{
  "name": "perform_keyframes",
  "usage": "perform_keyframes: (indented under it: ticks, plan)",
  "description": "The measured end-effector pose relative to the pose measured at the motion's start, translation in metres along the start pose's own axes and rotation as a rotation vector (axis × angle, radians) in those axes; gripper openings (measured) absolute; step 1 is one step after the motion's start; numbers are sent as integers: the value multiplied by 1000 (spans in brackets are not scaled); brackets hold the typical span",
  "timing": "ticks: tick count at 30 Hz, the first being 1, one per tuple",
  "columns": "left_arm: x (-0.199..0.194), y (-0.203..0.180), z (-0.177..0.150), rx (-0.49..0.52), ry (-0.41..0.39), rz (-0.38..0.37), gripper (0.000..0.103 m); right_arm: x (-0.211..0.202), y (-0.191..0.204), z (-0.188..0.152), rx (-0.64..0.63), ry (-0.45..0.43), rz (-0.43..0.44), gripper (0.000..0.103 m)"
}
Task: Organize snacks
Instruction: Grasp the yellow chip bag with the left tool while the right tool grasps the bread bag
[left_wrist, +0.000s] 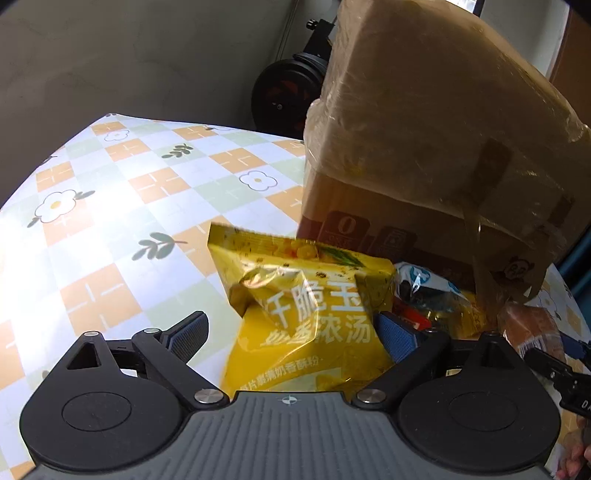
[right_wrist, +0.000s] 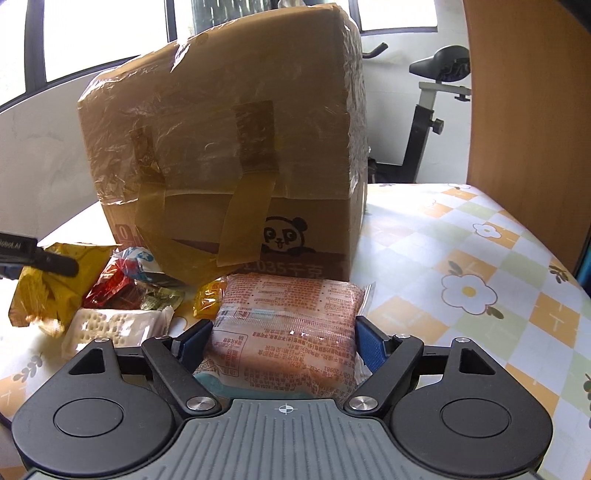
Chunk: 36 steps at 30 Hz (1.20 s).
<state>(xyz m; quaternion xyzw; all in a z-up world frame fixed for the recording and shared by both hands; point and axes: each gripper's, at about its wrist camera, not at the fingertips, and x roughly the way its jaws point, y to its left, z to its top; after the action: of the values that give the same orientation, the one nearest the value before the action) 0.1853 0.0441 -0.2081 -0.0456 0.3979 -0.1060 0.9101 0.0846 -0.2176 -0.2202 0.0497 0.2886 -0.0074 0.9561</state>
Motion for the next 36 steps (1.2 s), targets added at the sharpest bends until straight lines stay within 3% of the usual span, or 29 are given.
perform_keyframes:
  ticks: [4,6,8,12,21,26,36]
  plan:
    - [5,-1,-12,13,16,8,97,0,0,0,0,-1,0,78]
    - [5,4,-16,-25,6,-11,93,0,0,0,-3,0,-1,78]
    - [0,5,-17,-31,-11,-23,82,0,1,-1,-5,0,-1,78]
    - [-9,0,-21,-14,-50,6,76,1,3,-1,-17,0,-3,78]
    - [-50,-7,-28,-89,-159,38,75,2,4,-1,-28,-1,-1,78]
    - [-74,-22,-39,-61,-215,71,76,2,4,-1,-32,-2,-2,78]
    - [-81,-37,-63,-65,-202,72,76,2,5,-1,-33,-3,0,78]
